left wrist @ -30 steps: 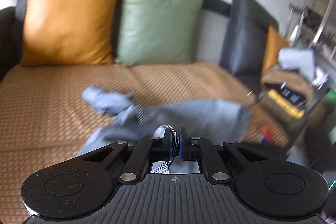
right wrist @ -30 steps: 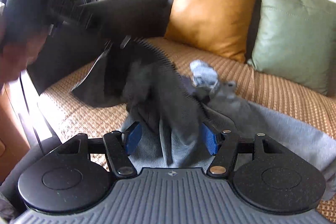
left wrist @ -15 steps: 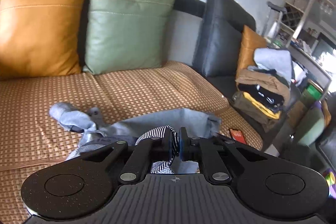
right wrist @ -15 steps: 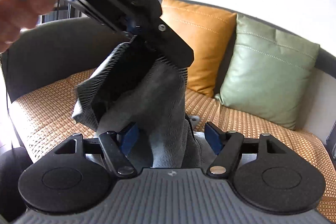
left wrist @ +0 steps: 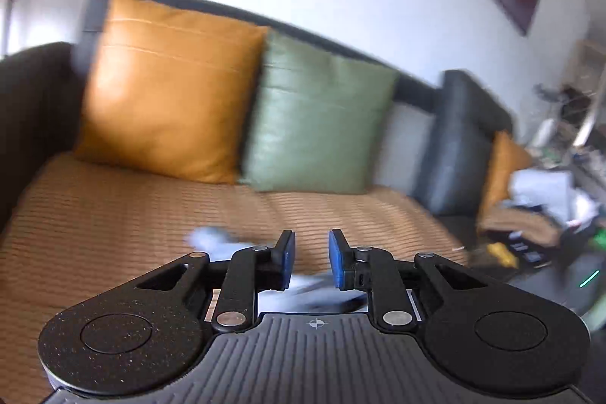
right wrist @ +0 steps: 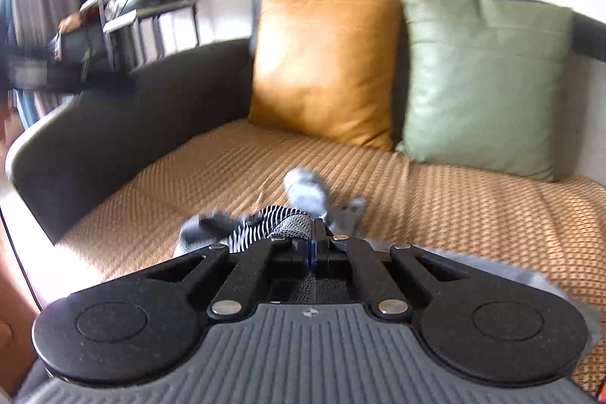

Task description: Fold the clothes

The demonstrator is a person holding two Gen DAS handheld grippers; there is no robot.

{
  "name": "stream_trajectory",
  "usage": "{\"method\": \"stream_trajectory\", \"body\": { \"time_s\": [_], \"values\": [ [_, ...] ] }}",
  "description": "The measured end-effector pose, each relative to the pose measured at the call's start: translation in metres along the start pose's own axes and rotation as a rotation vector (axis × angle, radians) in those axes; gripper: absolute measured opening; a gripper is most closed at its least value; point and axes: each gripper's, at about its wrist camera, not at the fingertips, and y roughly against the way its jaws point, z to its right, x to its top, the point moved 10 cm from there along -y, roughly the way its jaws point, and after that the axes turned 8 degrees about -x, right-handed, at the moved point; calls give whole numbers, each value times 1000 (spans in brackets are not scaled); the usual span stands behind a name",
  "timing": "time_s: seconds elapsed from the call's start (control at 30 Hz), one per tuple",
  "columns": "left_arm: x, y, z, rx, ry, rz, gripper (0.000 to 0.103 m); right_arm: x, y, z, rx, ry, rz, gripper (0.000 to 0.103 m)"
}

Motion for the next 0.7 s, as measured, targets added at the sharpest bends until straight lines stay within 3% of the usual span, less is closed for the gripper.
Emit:
{"method": "stream_trajectory", "body": {
  "time_s": [0.2, 0.33, 0.4, 0.57, 0.7],
  "values": [
    [-56, -30, -36, 121, -53, -147, 45, 43, 21, 41, -42, -68, 77, 1],
    [-101, -60, -28, 101, -114, -241, 49, 69, 28, 63, -89, -75, 115, 1],
    [-120, -74, -16, 75, -146, -270, 58, 77, 33, 68, -106, -70, 130, 1],
    [-141, -100, 16, 41, -290, -258, 66, 92, 43, 86, -133, -89, 161, 1],
    [-130, -129, 41, 16, -302, -192, 69, 95, 51, 102, -155, -104, 169, 1]
  ]
}}
